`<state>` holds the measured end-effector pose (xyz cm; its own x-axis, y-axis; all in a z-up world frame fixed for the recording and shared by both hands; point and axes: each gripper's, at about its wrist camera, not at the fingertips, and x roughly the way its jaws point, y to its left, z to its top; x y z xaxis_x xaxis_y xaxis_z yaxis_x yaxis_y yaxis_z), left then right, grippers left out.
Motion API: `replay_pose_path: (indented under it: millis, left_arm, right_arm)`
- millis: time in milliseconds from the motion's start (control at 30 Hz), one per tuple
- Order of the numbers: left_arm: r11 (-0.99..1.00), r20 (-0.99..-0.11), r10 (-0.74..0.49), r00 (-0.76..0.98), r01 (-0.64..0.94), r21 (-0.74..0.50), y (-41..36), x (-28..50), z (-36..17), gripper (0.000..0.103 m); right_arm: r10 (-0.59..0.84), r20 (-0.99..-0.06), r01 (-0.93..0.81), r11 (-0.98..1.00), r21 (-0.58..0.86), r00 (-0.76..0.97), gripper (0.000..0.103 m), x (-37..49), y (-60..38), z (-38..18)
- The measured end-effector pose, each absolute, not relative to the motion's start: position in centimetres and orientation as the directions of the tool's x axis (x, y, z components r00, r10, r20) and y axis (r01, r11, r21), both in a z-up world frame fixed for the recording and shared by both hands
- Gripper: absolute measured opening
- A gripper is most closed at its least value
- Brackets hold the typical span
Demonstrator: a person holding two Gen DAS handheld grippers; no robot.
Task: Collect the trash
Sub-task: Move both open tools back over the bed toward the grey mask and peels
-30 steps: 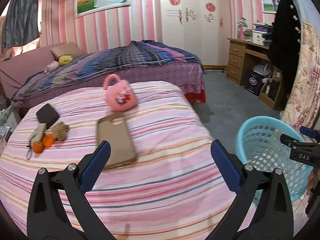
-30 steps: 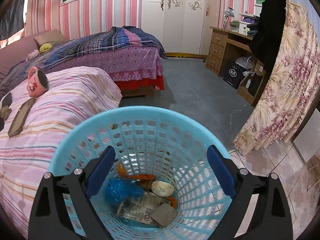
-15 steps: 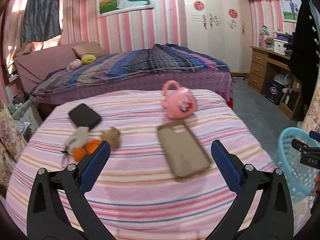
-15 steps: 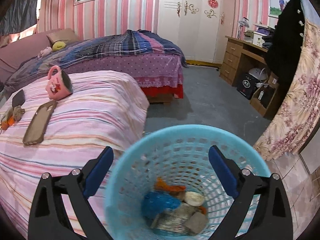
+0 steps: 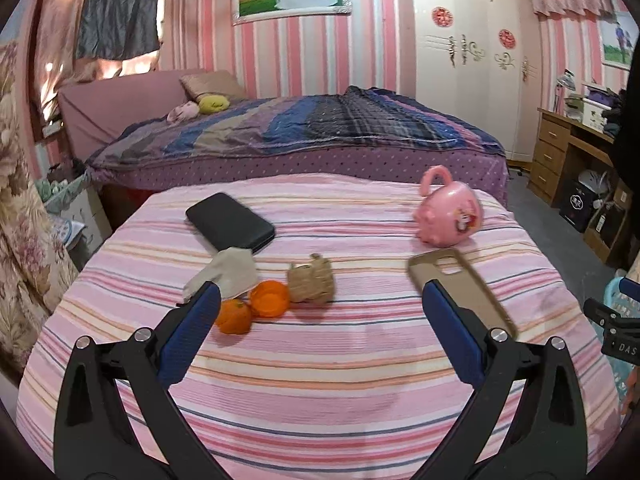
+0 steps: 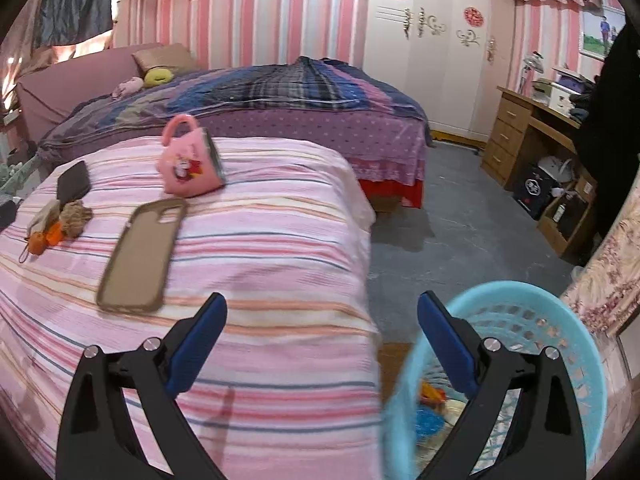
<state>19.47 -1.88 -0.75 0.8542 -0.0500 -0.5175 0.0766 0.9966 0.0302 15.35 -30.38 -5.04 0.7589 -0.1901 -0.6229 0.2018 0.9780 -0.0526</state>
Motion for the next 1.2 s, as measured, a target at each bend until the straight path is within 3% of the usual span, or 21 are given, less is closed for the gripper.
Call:
replay_pose_path:
  millis: [200,800,900,1200]
  left_arm:
    - [0.998,-0.522,-0.011,0.853,0.042,0.049,0.5,20.9,-1.5,0.097]
    - [0.996,-0.648,0.039,0.761,-0.081,-0.035,10.1,25.4,-5.0,0.097]
    - [0.993,-0.663,0.018,0.748,-0.092,-0.076,10.9,25.9,-5.5,0.097]
    - [0.994,-0.686,0.049,0.726,-0.101,-0.036,10.6,26.7,-6.6,0.097]
  right_arm:
    - [-0.153,-0.620,0.150,0.987,-0.056,0.770,0.094,16.5,-26.9,-4.9]
    - [-0.062,-0.607,-0.009,0.994,-0.113,0.793,0.096,24.1,-18.1,-3.7]
    - [-0.039,-0.619,-0.027,0.995,-0.096,0.785,0.097,24.5,-17.1,-4.7]
    - [-0.049,-0.641,-0.026,0.994,-0.106,0.766,0.097,25.0,-16.2,-5.8]
